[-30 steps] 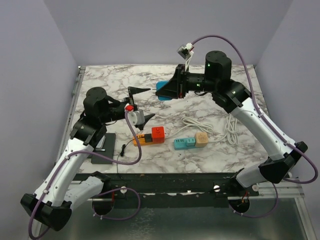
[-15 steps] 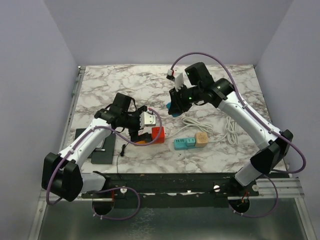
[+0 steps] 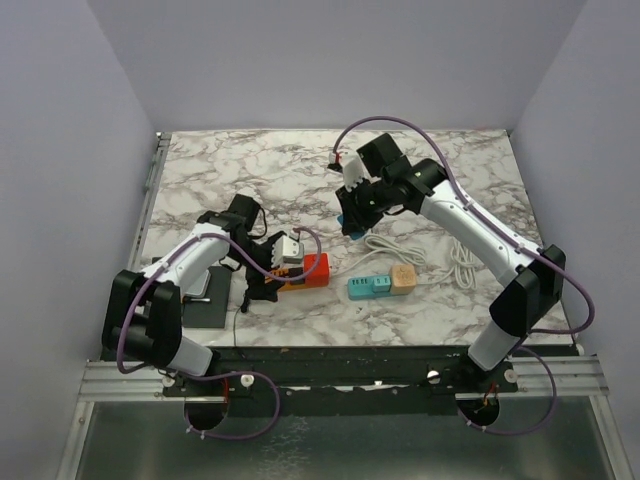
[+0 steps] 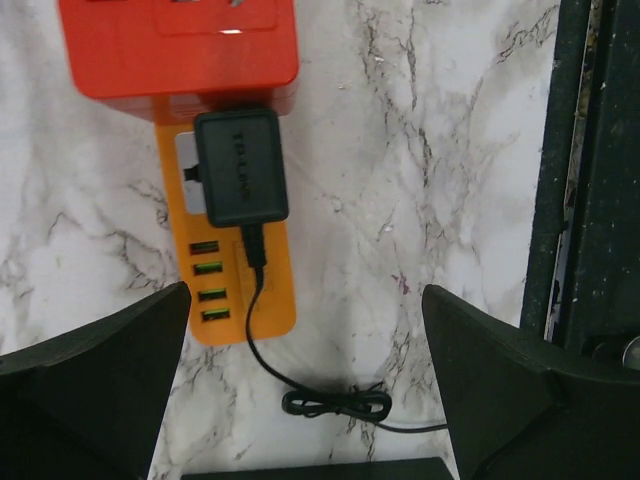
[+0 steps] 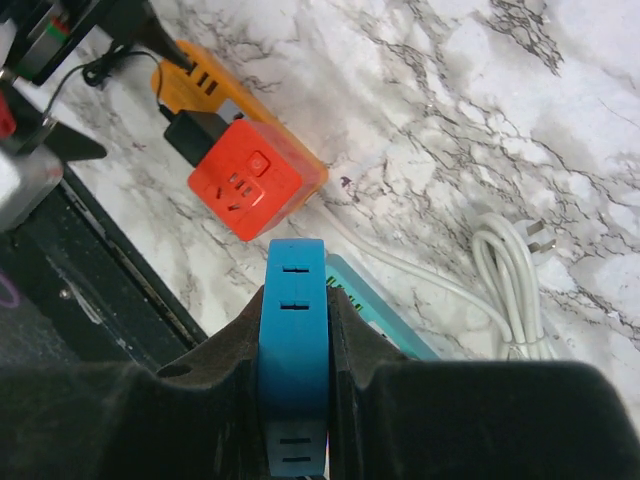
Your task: Insert the plug
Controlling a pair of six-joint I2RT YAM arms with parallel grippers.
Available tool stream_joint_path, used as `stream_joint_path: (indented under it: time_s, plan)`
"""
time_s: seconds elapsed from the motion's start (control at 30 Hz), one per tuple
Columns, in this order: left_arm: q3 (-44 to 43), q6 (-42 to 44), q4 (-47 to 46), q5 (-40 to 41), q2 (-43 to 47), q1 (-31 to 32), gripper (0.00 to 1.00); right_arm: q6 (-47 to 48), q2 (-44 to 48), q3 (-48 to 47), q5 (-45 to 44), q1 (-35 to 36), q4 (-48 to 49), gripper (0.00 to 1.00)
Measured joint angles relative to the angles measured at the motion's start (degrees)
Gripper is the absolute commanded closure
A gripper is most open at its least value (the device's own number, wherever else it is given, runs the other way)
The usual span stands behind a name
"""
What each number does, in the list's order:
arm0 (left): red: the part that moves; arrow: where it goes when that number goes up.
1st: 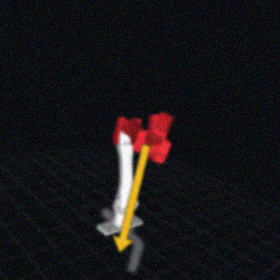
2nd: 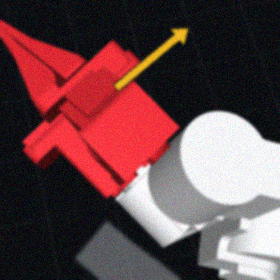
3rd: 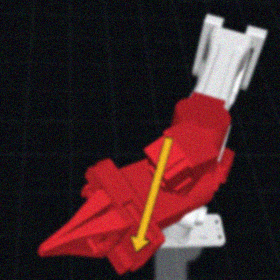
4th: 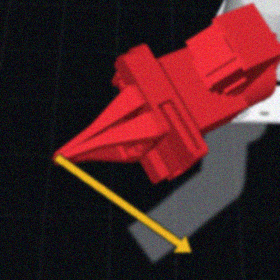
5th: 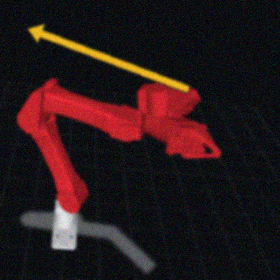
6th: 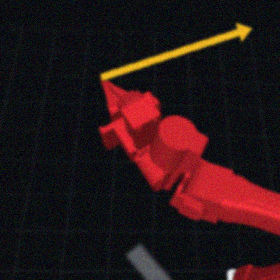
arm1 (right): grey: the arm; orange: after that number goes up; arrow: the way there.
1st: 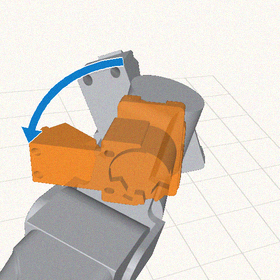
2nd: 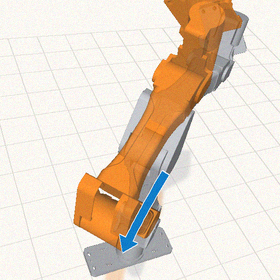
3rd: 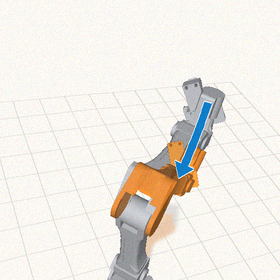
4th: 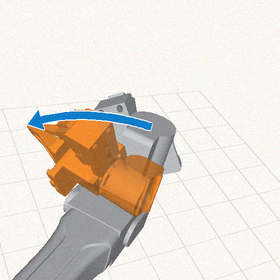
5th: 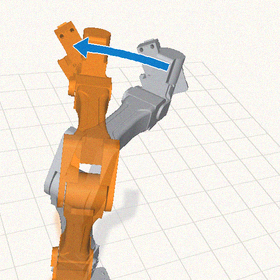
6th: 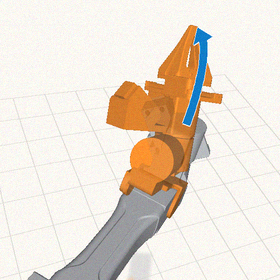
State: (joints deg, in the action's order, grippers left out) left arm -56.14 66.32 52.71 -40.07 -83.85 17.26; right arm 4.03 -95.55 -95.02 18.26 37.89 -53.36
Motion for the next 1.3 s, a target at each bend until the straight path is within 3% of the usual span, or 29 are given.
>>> stream_joint_path:
  time_s: [0.5,0.93,1.3]
  plan:
    - [3.7,-4.7,-15.0,7.3,-4.8,4.0,0.01,-0.1,-1.2,-1.2,-1.9,-3.4,0.1,0.99]
    - [0.0,4.1,-16.4,9.7,-12.4,4.6,0.59,-0.1,-0.9,-0.9,-1.9,-4.2,0.2,0.99]
    - [-3.5,23.0,-9.1,8.1,-14.6,5.5,0.61,-0.1,1.7,5.4,0.8,-4.2,-0.3,0.99]
